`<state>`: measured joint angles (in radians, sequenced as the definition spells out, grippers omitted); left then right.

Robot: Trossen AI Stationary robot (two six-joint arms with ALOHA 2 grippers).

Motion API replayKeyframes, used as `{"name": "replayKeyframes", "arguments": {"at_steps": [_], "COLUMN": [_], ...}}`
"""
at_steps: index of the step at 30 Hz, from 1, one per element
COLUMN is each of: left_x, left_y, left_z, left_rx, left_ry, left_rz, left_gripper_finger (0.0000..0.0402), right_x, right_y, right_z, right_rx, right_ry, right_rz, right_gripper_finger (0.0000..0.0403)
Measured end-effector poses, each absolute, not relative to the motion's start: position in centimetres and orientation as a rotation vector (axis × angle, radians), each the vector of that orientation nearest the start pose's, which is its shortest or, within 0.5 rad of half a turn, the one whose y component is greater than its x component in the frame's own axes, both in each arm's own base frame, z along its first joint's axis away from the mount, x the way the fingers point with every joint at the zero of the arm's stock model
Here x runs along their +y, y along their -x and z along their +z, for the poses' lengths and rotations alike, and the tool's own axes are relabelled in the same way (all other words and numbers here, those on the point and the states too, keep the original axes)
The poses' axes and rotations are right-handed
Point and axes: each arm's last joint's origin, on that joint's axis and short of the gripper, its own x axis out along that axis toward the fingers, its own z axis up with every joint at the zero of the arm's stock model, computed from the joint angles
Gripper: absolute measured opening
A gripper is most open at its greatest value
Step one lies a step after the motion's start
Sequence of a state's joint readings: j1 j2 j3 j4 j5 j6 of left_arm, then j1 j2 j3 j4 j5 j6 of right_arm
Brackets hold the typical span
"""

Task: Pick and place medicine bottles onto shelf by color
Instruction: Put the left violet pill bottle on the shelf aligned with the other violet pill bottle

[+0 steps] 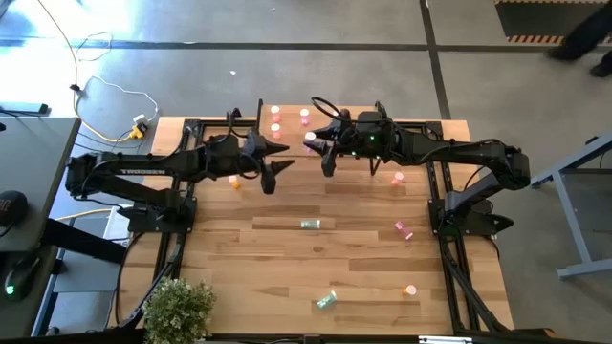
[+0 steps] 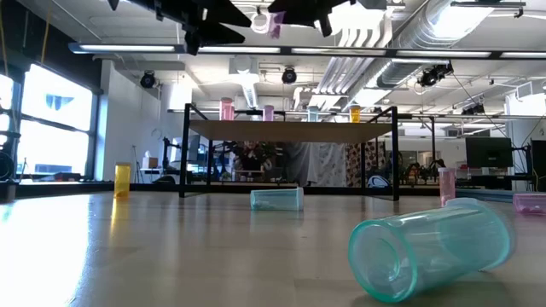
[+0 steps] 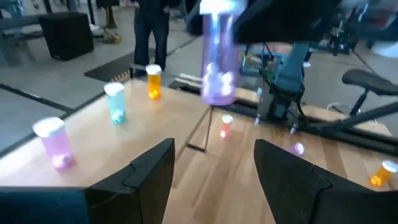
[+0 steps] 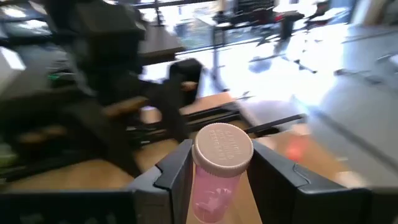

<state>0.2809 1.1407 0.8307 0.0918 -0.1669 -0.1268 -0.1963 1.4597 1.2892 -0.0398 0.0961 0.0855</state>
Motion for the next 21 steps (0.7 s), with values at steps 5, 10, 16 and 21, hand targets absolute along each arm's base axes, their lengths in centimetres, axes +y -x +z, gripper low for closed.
{"name": "replayKeyframes", "arguments": {"at_steps": [5, 10, 16, 21], "left_x": [7.4, 7.2, 6.8, 6.7], "left_y": [-23.1, -22.0, -20.7, -19.9], "left_z": [31.7, 32.8, 33.9, 34.3], "left_rx": [0.151, 0.101, 0.046, 0.038], "left_ry": [0.135, 0.131, 0.127, 0.125], "left_rz": [0.468, 0.491, 0.519, 0.548], "left_gripper_finger": [0.0212, 0.0212, 0.0212, 0.0212], "right_x": [-7.3, -8.1, -9.8, -10.9], "right_y": [-32.9, -34.0, -35.9, -37.0], "right_z": [36.4, 34.8, 31.6, 29.9], "right_rx": [0.204, 0.259, 0.306, 0.299], "right_ry": [0.026, 0.057, 0.027, -0.026], "right_rz": [-0.441, -0.484, -0.519, -0.549], "right_gripper_finger": [0.0133, 0.0133, 0.0133, 0.0133]}}
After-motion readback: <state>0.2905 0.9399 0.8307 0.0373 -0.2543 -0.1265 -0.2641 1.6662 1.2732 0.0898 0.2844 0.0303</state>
